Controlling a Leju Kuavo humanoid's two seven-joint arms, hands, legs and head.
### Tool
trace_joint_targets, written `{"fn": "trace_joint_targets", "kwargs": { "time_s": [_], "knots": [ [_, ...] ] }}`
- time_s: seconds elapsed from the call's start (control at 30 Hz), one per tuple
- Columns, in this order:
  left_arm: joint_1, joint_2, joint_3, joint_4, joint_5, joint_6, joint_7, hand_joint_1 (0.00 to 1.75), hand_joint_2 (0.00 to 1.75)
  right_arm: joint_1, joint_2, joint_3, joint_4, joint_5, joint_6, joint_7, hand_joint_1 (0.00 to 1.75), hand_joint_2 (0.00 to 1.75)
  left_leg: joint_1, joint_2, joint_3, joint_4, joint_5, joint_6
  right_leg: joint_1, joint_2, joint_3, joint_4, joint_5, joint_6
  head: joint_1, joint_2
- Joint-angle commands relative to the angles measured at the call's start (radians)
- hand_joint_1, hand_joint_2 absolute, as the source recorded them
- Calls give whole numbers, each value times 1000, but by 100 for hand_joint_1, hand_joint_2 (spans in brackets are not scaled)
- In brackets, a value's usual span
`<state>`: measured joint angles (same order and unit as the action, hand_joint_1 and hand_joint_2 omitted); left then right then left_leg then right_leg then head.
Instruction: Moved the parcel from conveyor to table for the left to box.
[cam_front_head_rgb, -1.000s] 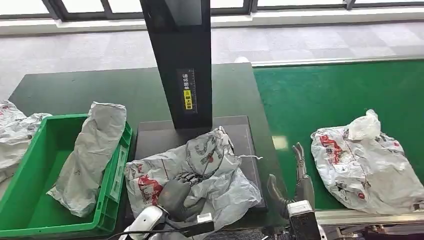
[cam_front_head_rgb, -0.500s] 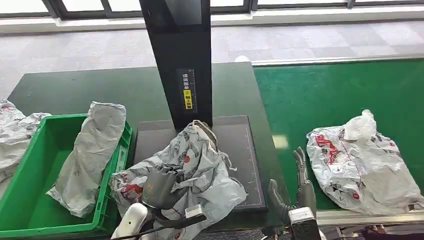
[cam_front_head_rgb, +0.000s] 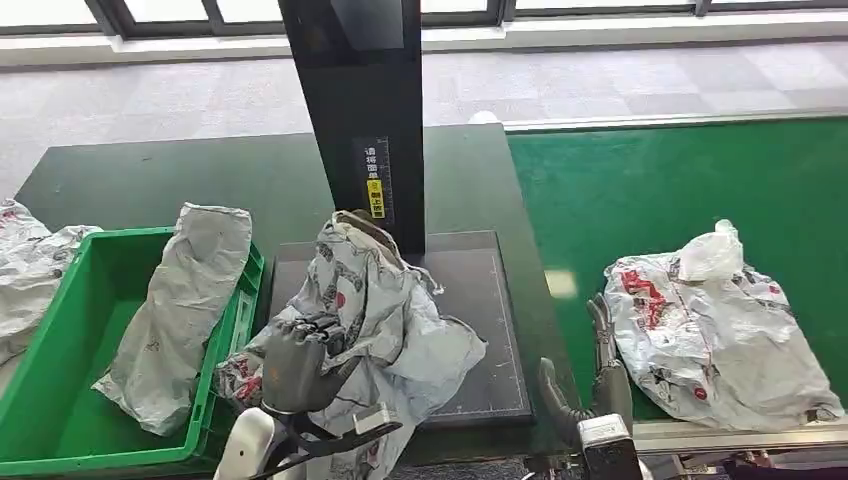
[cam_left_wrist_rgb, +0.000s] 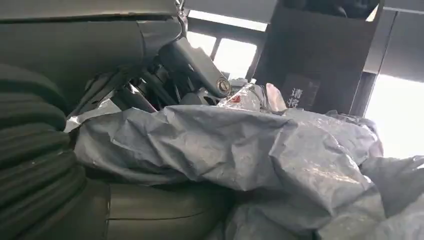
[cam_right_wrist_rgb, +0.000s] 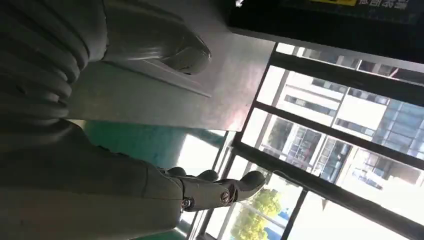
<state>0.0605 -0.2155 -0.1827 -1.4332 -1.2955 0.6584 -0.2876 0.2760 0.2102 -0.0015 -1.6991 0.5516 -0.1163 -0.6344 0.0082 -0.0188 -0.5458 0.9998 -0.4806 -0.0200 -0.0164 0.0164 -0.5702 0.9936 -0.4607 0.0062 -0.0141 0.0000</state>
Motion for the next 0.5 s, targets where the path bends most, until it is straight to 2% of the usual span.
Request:
{"fn": "trace_joint_targets", "kwargs": {
  "time_s": [0.03, 0.13, 0.2, 0.27, 0.33, 0.4, 0.5],
  "knots": [
    [33, -19, 62, -61, -32, 40, 7, 175, 175, -42, 10, -23, 21, -6, 1, 6, 0, 175, 0, 2, 0, 0, 0, 0, 0, 1, 0, 0, 1, 0, 0, 0],
    [60, -57, 121, -144, 2, 40, -61, 175, 175, -45, 9, -23, 24, -9, -2, 6, 0, 175, 0, 5, -1, 0, 0, 1, 1, 2, -1, 0, 1, -1, 0, 0],
    [81, -134, 237, -257, 81, 40, -202, 175, 175, -43, 11, -22, 23, -11, -7, 5, 0, 175, 1, 3, -1, 1, 0, 0, 1, 2, -2, 0, 1, 0, 0, 0],
    [87, -134, 328, -389, 232, 40, -288, 175, 175, -44, 12, -19, 24, -14, -14, 3, 0, 175, 1, 4, -2, 2, -1, 0, 1, 2, -2, 1, 1, 0, 0, 0],
    [92, -134, 348, -409, 256, 40, -308, 175, 175, -45, 13, -20, 24, -15, -16, 3, 0, 175, 2, 4, -2, 2, -1, 0, 2, 3, -3, 1, 1, -1, 0, 0],
    [89, -134, 431, -457, 374, 40, -395, 175, 175, -42, 16, -23, 16, -23, -22, 2, 0, 175, 1, 5, -2, 1, -1, 0, 2, 3, -2, 1, 1, -1, 0, 0],
    [76, -134, 456, -482, 410, 40, -411, 175, 175, -37, 18, -24, 8, -26, -26, 2, 0, 175, 1, 4, -2, 1, 0, 0, 2, 2, -3, 1, 1, -1, 0, 0]
  ]
}}
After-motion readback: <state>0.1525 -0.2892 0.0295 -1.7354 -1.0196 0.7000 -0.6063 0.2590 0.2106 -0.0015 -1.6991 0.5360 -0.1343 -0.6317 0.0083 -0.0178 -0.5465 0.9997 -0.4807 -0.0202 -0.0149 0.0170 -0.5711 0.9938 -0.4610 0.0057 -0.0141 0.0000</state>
